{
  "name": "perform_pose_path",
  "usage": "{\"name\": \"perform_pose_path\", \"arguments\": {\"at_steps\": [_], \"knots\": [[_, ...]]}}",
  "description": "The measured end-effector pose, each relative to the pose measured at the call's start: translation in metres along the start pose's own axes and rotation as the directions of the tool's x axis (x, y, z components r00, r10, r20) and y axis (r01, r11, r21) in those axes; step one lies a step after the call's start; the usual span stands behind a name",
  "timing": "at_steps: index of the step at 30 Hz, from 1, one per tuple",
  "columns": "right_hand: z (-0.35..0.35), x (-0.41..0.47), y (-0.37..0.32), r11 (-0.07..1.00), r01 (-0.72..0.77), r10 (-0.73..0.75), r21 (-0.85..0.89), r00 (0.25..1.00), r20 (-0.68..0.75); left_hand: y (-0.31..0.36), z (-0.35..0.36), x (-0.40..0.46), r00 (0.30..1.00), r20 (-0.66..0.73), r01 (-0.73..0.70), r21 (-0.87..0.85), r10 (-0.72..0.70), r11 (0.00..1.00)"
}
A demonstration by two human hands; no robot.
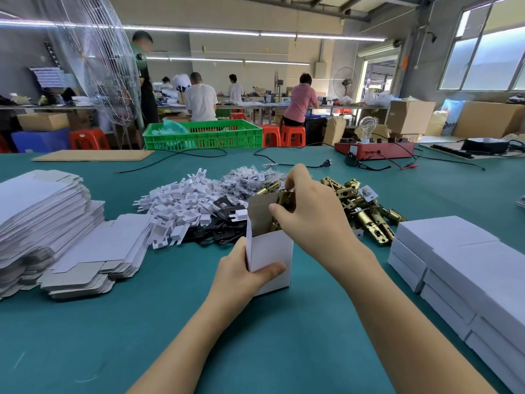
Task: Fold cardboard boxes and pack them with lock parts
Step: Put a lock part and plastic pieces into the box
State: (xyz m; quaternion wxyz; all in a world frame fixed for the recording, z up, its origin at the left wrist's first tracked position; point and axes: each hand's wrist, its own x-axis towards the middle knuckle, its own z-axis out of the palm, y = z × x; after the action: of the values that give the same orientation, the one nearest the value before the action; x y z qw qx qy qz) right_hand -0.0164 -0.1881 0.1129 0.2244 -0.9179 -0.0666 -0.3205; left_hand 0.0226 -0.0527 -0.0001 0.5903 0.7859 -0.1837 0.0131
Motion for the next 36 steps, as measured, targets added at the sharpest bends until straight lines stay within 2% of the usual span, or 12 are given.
{"name": "perform_pose_path", "arguments": {"at_steps": [4, 10, 16, 19, 23, 31, 36], "knots": [[0.007, -0.004, -0.008, 0.963, 0.106, -0.111, -0.248, 0.994, -0.009, -0.002, 0.001, 0.001, 1.0, -0.008, -0.002, 0.032, 0.003, 0.999], [0.013, -0.006, -0.009, 0.949, 0.068, -0.081, -0.307, 0.996, -0.03, -0.002, 0.002, 0.0, 1.0, -0.018, -0.005, 0.017, 0.005, 1.0], [0.016, -0.007, -0.008, 0.967, -0.008, -0.01, -0.256, 0.997, -0.072, -0.004, 0.0, 0.002, 1.0, -0.018, 0.011, -0.016, -0.011, 1.0], [0.015, -0.007, -0.008, 0.944, 0.056, -0.069, -0.325, 0.997, -0.028, -0.005, 0.0, 0.002, 1.0, -0.014, 0.015, -0.018, -0.016, 1.0], [0.014, -0.007, -0.009, 0.947, 0.113, -0.109, -0.302, 0.994, 0.03, -0.004, 0.0, 0.001, 1.0, -0.002, 0.018, -0.035, -0.018, 0.999], [0.014, -0.004, -0.002, 0.968, -0.025, 0.04, -0.252, 0.998, 0.058, -0.004, 0.002, 0.003, 0.999, -0.007, 0.035, -0.025, -0.035, 0.999], [0.013, -0.003, -0.002, 0.955, 0.01, 0.015, -0.295, 0.996, 0.082, -0.005, 0.002, 0.004, 1.0, -0.015, 0.018, -0.037, -0.018, 0.999]]}}
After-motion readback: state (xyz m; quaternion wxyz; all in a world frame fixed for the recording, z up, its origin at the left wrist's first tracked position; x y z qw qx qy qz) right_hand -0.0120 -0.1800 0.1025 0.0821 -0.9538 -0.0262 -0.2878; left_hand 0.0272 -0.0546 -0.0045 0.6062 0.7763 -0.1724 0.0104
